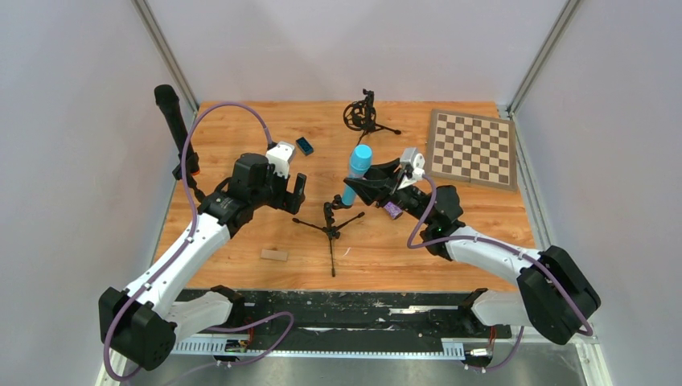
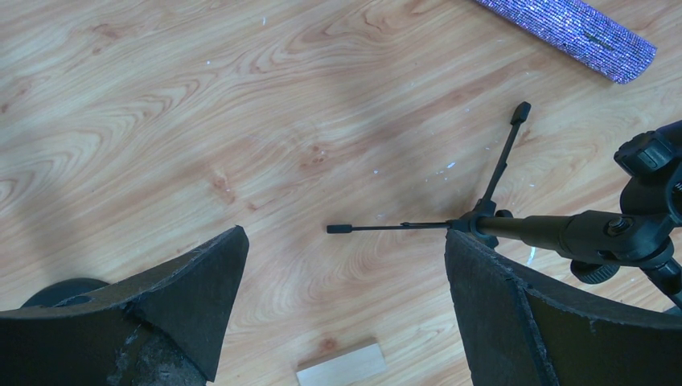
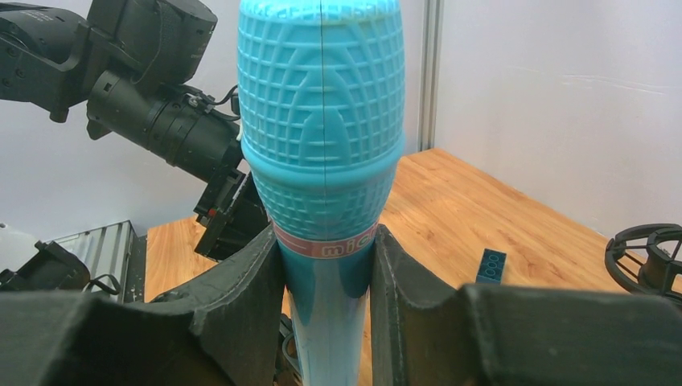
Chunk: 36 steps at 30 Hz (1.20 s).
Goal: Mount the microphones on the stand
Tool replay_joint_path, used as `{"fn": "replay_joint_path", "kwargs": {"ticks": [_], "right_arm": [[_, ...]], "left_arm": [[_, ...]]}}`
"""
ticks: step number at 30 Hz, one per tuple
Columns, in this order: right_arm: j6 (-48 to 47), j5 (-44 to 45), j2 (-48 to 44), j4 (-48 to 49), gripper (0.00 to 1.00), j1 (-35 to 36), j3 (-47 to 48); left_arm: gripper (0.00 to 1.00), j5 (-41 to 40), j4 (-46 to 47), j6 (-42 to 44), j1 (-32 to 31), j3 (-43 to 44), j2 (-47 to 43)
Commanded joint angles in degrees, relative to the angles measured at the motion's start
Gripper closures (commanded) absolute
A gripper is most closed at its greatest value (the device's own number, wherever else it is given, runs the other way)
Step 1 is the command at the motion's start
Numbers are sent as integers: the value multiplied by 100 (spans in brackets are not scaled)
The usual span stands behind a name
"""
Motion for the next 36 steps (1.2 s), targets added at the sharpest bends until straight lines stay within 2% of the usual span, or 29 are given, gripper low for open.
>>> {"fn": "replay_joint_path", "kwargs": {"ticks": [1,7,16,19,24,36], "right_arm": [[18,-428,223,-925,72,101,-169],[10,-450,130,-903,39,101,-48],[86,-553,19,-807,20,91,22],[78,-415,-200,-961,8,70,-118],[97,-354,-676,-1204,2,-66,-498],[230,-658,-1404,-1557,0,-304,-1545]], "left_arm": [[0,-45,25,87,-27,103,-164],[0,-39,24,100,-30,108,-175],[0,-67,33,152,-29,88,-230],[0,26,42,195,-31,78,-253],[0,476,83,338,-26,40,-311],[0,1345,355,811,-24,-171,-779]]}}
